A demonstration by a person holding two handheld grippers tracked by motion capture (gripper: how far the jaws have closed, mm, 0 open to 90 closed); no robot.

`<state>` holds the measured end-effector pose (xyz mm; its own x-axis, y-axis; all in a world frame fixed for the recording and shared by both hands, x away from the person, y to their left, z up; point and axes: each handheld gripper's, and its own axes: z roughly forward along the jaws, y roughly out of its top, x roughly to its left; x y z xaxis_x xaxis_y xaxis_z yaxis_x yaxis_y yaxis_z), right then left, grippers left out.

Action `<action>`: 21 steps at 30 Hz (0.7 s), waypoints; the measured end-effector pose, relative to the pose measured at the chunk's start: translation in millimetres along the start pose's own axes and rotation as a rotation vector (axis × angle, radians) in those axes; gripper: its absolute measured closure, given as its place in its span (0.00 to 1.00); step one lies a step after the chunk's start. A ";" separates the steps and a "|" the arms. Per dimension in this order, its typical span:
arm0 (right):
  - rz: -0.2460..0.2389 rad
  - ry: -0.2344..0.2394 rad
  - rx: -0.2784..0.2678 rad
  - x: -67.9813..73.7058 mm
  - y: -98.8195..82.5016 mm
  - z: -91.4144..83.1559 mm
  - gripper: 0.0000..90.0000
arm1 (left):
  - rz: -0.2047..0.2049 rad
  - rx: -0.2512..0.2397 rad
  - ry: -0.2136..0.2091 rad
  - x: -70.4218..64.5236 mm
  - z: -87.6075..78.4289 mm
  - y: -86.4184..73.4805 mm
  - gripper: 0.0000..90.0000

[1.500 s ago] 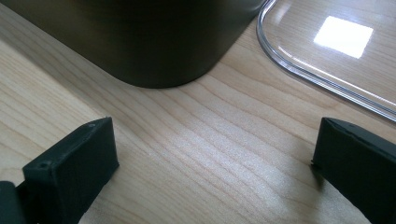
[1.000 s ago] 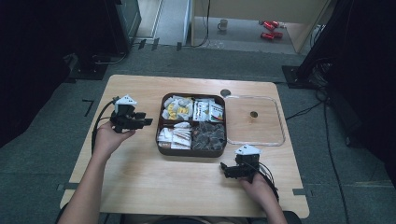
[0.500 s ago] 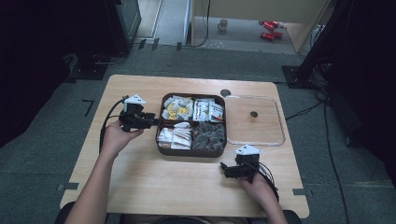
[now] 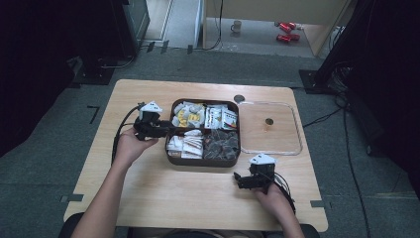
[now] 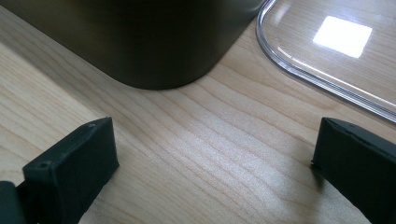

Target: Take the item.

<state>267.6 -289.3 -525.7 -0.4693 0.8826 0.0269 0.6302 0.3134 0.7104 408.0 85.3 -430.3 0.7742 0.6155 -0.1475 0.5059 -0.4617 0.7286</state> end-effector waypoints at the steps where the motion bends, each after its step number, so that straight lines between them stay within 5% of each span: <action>1: 0.000 0.000 0.000 0.0 0.0 0.0 0.00 | 0.000 0.003 0.001 -0.9 2.1 0.3 0.66; 21: 0.002 -0.001 0.000 0.2 -0.3 -0.4 0.00 | 0.020 0.071 -0.012 -3.9 36.1 2.3 0.70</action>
<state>267.0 -289.3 -525.6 -0.4675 0.8836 0.0273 0.6309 0.3118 0.7105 419.9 58.8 -452.2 0.7885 0.5985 -0.1420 0.5161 -0.5181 0.6821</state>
